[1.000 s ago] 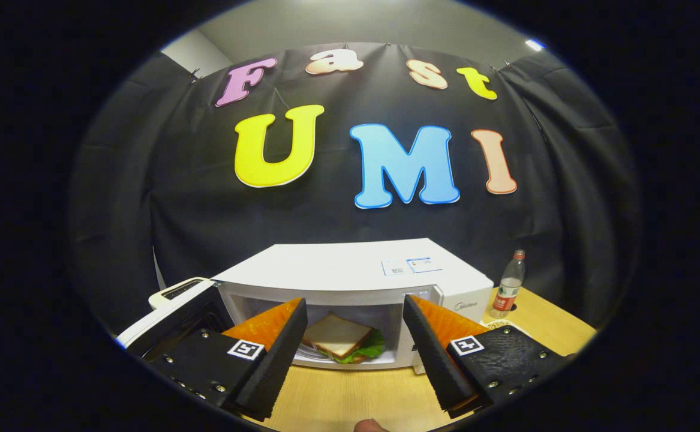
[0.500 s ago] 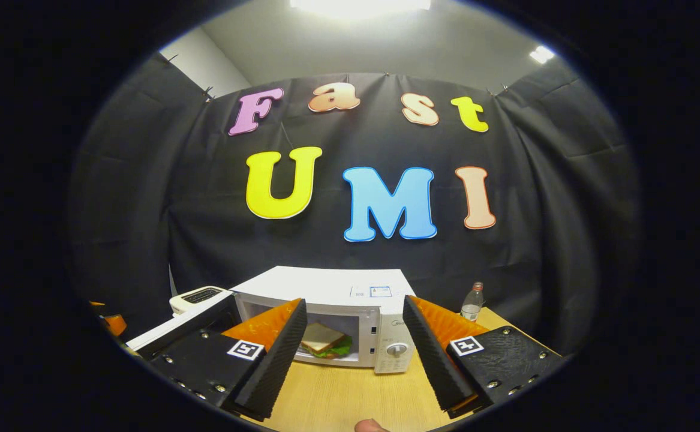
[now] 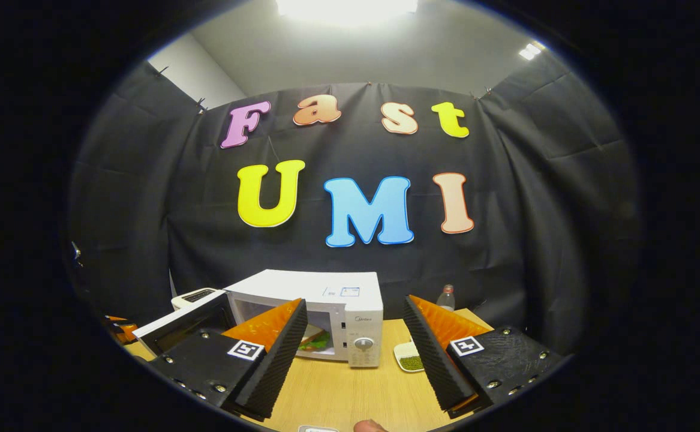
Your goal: Open the microwave oven with the left hand, put the food in, and close the microwave oven.
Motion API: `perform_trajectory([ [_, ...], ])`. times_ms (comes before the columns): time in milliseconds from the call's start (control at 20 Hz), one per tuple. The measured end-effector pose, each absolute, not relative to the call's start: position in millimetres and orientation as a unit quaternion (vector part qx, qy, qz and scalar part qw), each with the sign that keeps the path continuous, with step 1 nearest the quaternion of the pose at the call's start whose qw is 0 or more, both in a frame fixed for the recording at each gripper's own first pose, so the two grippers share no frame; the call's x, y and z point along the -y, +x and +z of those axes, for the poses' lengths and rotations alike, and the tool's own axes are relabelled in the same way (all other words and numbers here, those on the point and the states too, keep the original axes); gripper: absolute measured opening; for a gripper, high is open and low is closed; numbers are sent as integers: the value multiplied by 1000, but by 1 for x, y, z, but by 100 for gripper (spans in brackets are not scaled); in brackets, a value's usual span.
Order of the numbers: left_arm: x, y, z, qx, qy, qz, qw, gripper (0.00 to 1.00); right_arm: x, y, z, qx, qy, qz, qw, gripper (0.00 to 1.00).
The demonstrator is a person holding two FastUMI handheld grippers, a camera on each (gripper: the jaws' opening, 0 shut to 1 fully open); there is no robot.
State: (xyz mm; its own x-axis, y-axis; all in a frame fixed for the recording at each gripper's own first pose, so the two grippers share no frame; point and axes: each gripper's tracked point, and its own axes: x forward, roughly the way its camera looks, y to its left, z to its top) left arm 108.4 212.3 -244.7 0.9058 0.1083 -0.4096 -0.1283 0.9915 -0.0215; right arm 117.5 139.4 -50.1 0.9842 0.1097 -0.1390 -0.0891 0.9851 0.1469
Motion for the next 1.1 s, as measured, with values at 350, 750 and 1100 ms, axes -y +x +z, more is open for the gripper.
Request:
perform_trajectory([
  [350,-173,102,-248,-223,-22,53,973,7,-89,95,-51,-73,68,34,994,97],
  [750,-110,102,-243,-221,-17,32,975,7,-34,71,-51,-70,64,26,995,97],
  [1100,-52,109,-238,-221,-5,0,975,7,-2,58,-54,-75,65,32,995,97],
])
